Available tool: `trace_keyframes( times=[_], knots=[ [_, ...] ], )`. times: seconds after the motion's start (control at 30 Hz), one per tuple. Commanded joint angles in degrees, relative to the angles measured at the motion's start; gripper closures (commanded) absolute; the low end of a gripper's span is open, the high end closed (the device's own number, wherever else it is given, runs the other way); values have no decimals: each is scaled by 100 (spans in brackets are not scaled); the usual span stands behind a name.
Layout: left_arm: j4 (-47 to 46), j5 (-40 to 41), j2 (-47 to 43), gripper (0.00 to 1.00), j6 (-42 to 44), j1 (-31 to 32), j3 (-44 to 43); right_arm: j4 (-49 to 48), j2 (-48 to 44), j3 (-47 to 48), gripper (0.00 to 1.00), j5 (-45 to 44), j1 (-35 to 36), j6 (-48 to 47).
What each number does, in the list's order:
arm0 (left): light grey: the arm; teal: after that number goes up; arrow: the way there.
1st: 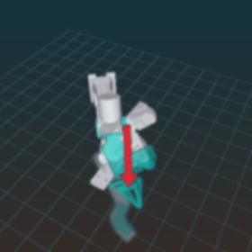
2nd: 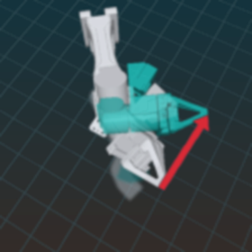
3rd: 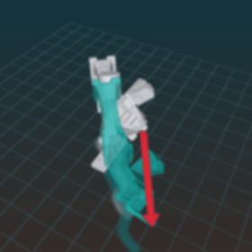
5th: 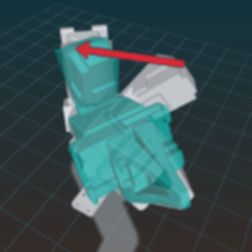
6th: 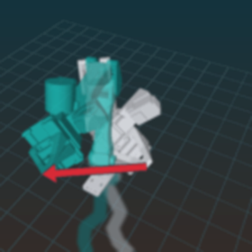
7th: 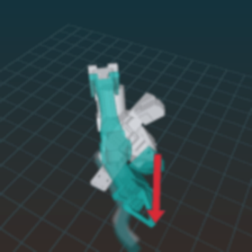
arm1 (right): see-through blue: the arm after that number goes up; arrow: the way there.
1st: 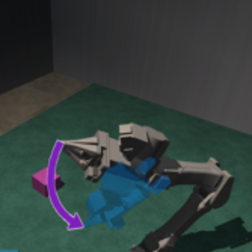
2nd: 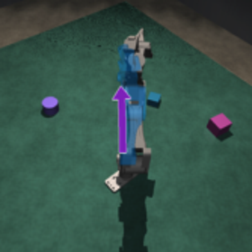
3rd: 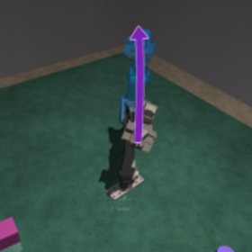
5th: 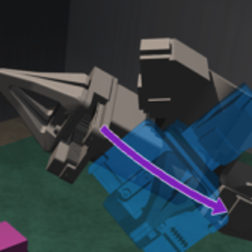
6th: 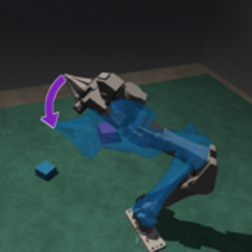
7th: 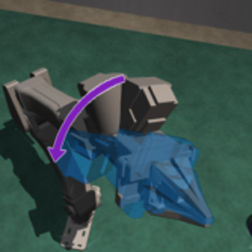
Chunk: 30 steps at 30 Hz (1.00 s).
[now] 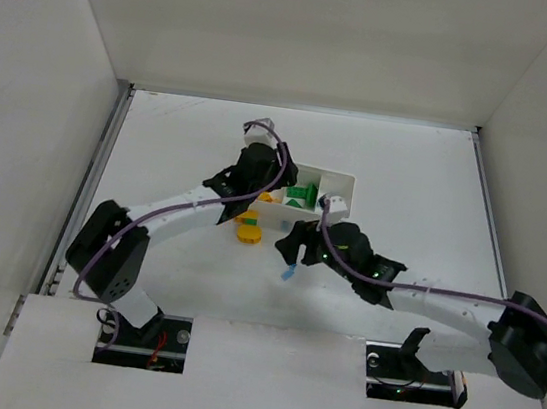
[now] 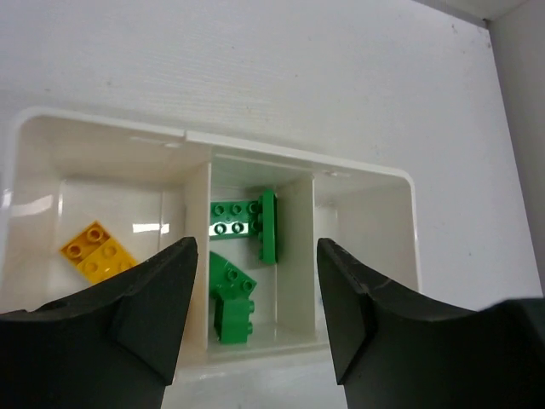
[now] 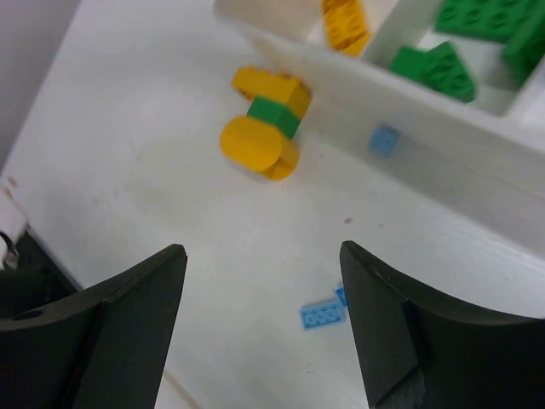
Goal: Sort the legos into containers by color
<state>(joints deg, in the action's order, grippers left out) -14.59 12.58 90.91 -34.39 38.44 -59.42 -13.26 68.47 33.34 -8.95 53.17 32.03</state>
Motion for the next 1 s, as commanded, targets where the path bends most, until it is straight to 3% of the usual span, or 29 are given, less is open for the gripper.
trace_keyframes(
  times=[0.0,0.2,0.5,0.97],
  knots=[
    [166,367,-986,44,-120,-139,587,-124,657,584,18,-150,408,-355],
    [667,509,-2155,44,-638,-437,1669,-116,2072,1384,8,-704,603,-417],
    [1037,456,-2886,44,-1201,-1000,2777,33,3427,2448,1,-1310,725,-364],
    [1028,0,-3220,46,-1421,-1668,3463,613,4754,3679,4,-2277,919,-268]
  ],
)
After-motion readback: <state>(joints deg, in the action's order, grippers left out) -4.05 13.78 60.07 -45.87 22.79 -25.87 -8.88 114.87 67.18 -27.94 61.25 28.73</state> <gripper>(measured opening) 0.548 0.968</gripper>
